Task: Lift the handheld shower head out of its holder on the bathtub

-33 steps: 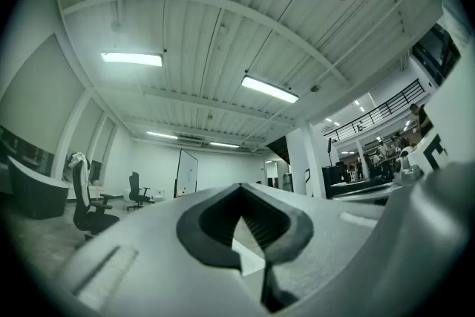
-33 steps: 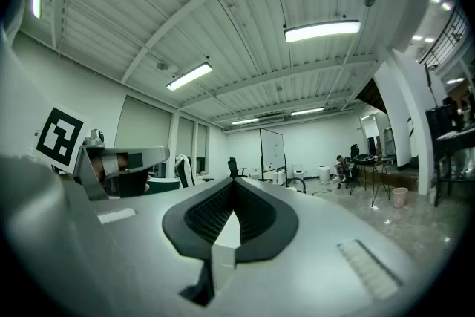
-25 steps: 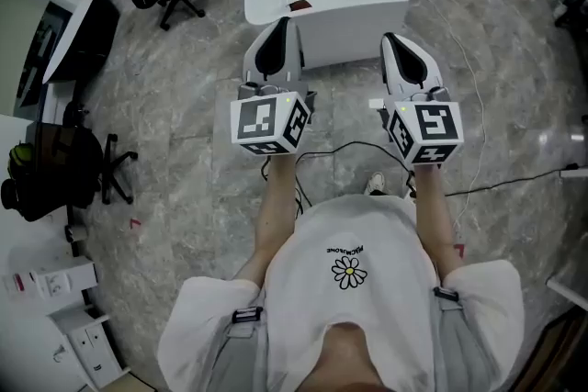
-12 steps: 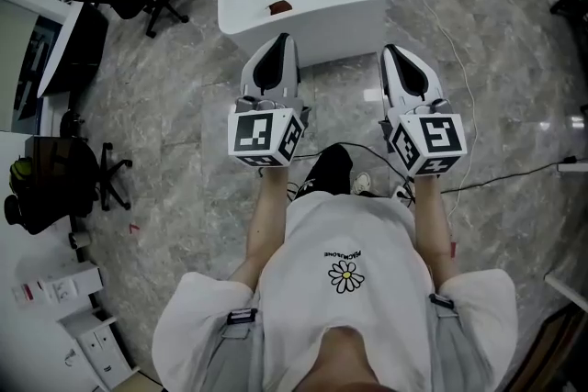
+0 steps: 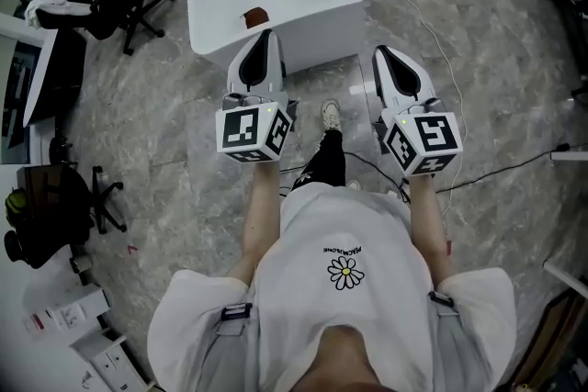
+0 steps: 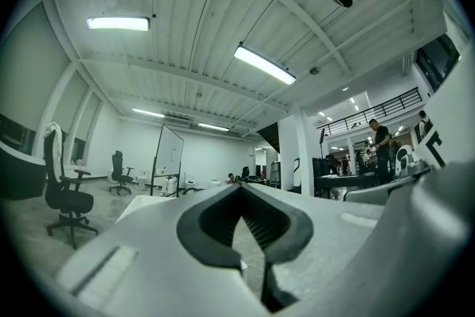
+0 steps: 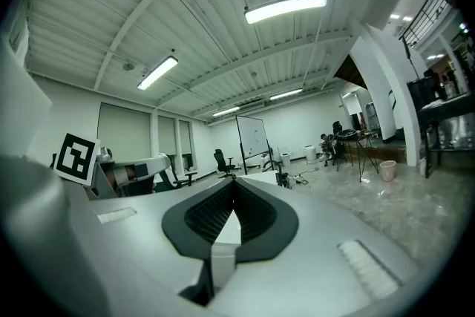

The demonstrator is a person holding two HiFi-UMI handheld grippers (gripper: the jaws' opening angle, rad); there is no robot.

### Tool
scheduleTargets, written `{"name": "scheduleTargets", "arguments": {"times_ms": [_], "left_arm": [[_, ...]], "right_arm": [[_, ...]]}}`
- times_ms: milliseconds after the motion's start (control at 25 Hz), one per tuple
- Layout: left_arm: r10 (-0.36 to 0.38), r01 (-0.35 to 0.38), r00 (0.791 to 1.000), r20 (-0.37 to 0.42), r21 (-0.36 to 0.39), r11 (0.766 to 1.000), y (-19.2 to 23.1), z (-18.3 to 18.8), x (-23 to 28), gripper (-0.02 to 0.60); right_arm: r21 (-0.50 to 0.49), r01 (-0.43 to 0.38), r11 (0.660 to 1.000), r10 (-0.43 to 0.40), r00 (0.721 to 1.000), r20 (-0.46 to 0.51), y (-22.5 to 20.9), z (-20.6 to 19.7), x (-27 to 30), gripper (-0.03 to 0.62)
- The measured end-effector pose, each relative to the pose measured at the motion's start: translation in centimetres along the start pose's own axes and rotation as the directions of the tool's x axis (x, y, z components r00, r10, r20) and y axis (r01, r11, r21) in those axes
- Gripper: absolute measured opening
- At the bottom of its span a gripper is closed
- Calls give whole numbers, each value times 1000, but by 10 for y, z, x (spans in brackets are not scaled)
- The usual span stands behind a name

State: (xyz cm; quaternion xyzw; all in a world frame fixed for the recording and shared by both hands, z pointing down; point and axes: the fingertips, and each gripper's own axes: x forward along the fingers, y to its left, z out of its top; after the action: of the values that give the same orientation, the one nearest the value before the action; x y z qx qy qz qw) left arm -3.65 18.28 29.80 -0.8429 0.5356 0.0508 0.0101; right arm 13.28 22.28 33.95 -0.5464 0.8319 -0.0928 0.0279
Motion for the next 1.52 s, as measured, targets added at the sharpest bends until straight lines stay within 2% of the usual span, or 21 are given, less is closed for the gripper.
{"name": "scheduleTargets", "arguments": {"times_ms": [200, 440, 640, 840, 1360, 1520], "left_arm": [[-11, 11, 1000, 16, -13, 1000, 24, -11, 85, 0], [-7, 8, 999, 34, -35, 999, 87, -4, 181, 0], [3, -2, 1000, 17, -56, 998, 128, -14, 238, 0], [29, -30, 1000, -10, -79, 996, 146, -34, 284, 0], [136, -136, 990, 40, -16, 991, 216, -26, 430, 0], [124, -123, 992, 12, -16, 992, 224, -33, 463, 0]], "right_arm": [[-4, -22, 1000, 22, 999, -31, -38, 4, 74, 23], [-23, -48, 999, 47, 998, -39, -62, 32, 195, 23], [-29, -67, 997, 65, 996, -63, -75, 39, 267, 35], [-30, -78, 997, 75, 994, -77, -108, 37, 321, 53], [-9, -209, 978, 208, 977, -49, -190, 65, 496, 98], [-20, -232, 972, 230, 970, -78, -204, 63, 534, 115]]}}
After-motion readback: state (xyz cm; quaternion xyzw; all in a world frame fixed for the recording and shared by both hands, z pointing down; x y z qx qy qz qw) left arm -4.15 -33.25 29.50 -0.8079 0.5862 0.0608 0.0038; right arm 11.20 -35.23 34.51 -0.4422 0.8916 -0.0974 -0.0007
